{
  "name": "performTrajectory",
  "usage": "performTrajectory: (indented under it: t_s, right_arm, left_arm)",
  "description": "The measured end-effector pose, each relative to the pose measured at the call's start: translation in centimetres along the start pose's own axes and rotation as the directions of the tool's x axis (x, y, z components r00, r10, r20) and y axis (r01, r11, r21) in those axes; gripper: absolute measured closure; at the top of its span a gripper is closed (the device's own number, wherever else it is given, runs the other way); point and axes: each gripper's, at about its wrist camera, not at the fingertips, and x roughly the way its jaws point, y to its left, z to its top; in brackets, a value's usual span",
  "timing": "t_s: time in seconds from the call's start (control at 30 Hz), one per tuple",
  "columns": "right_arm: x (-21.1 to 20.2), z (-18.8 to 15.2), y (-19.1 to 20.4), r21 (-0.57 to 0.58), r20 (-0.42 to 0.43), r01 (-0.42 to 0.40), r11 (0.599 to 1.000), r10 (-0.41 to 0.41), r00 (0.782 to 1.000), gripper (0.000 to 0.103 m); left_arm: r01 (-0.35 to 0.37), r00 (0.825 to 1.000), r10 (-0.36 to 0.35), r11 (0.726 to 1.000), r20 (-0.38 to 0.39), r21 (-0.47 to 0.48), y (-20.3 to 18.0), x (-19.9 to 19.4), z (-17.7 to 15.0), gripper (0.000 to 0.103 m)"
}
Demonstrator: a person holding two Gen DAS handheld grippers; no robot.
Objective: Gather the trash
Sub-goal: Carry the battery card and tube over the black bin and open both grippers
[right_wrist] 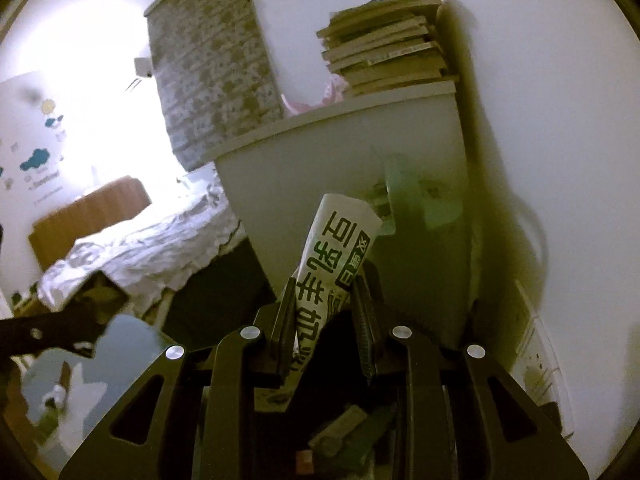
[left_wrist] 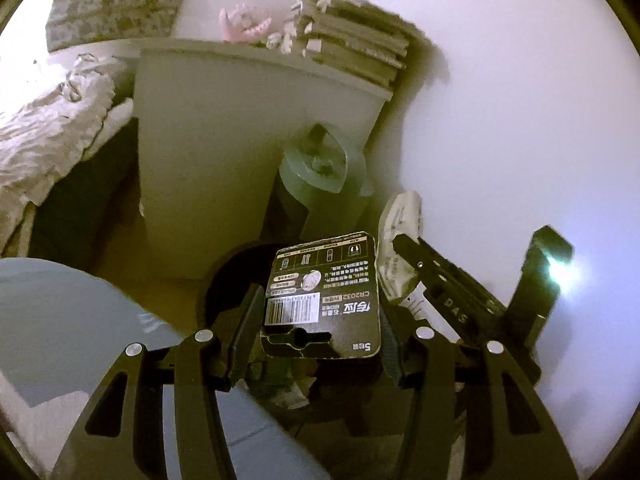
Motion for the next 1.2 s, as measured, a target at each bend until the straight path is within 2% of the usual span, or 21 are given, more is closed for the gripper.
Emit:
performTrajectory:
  t_s: [0.13, 0.33, 0.67, 0.8, 0.87, 0.93, 0.97, 1.2]
  right_arm:
    - [1.2, 0.1, -0.7, -0.008, -0.009, 0.020, 1.000, -0.020, 1.000, 0.076]
    - [0.6, -0.4, -0.7, 0.017, -0.005, 0.031, 0.999, -0.031, 1.000, 0.076]
    - [0.5, -0.4, -0.4, 0.028, -0.012, 0.029, 0.999, -0.028, 1.000, 0.076]
    - [0.5, -0.5, -0.6, 0.040, -0.016, 0.022, 0.999, -0.021, 1.000, 0.075]
    - [0.5, -0.6, -0.8, 0.055, -0.018, 0.023, 0.998, -0.022, 1.000, 0.068]
    - [0.4, -0.5, -1.1, 0.068, -0.006, 0.033, 0.997, -0.033, 0.999, 0.039]
    - [0.3, -0.5, -1.2, 0.076, 0.006, 0.036, 0.996, -0.037, 0.999, 0.035]
    - [0.4, -1.0, -1.2, 0.098, -0.007, 0.028, 0.995, -0.027, 1.000, 0.033]
  left_arm:
    - [-0.008, 1.000, 0.008, 1.000, -0.027, 0.006, -0.3, 2.3, -0.1, 0.051]
    - [-0.015, 0.998, 0.015, 1.000, -0.056, -0.007, 0.0, 4.4, -0.3, 0.051]
    - [-0.014, 0.997, 0.012, 1.000, -0.075, -0.021, 0.1, 5.8, -0.2, 0.051]
    - [-0.011, 0.996, 0.008, 1.000, -0.093, -0.025, 0.1, 6.1, -0.2, 0.047]
    - [-0.006, 0.995, 0.003, 1.000, -0.096, -0.028, 0.0, 6.0, -0.2, 0.029]
    - [-0.003, 0.996, 0.000, 0.999, -0.088, -0.040, 0.0, 5.6, -0.2, 0.025]
    - [-0.002, 0.996, -0.002, 0.999, -0.087, -0.043, 0.0, 5.4, -0.1, 0.025]
    - [0.006, 0.997, -0.008, 1.000, -0.075, -0.026, -1.2, 1.2, -0.6, 0.025]
